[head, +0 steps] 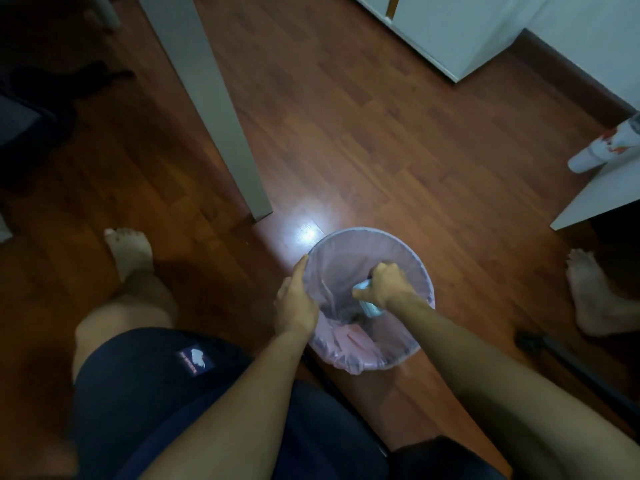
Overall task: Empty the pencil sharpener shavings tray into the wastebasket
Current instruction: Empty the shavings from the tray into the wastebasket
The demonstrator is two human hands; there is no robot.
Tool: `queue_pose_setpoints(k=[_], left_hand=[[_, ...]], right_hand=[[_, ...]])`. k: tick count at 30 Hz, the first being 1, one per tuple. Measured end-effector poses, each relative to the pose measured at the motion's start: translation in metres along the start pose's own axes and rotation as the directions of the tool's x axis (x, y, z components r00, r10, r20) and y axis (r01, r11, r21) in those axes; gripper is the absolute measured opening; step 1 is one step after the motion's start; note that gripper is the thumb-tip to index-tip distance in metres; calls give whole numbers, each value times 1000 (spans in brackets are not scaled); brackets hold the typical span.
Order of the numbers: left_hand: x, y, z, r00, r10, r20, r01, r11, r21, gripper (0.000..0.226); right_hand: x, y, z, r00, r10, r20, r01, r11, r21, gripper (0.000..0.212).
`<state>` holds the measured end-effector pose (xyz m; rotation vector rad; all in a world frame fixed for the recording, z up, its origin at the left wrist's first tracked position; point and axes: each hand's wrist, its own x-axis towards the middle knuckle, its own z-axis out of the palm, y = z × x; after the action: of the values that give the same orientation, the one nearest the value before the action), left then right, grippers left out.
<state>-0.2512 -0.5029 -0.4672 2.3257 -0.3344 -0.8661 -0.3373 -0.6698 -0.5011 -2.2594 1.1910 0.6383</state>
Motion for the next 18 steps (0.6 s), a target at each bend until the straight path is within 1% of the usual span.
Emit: queue_pose_setpoints(k=[7,10,13,15,18], left_hand=[[-2,-1,0,1000,8,-17,-7,1000,22,79],[0,-1,0,1000,2,-3,-2,1000,19,77],[2,2,0,1000,6,8,-6,1000,26,67],[4,6,-2,1000,-21,13,21,999,29,60],[4,17,-11,1000,-16,19,16,1000,20,58]], right_hand=[[2,4,-1,1000,23,18,-24,999,35,67],[0,2,-2,999,16,32,-17,1000,21,68],[-1,-2,-7,998,-3,57,2,1000,12,68],[-1,-6,-13,997,-32,74,32,1000,1,67],[-6,-14,-29,994,-59,90,59,998,6,62]])
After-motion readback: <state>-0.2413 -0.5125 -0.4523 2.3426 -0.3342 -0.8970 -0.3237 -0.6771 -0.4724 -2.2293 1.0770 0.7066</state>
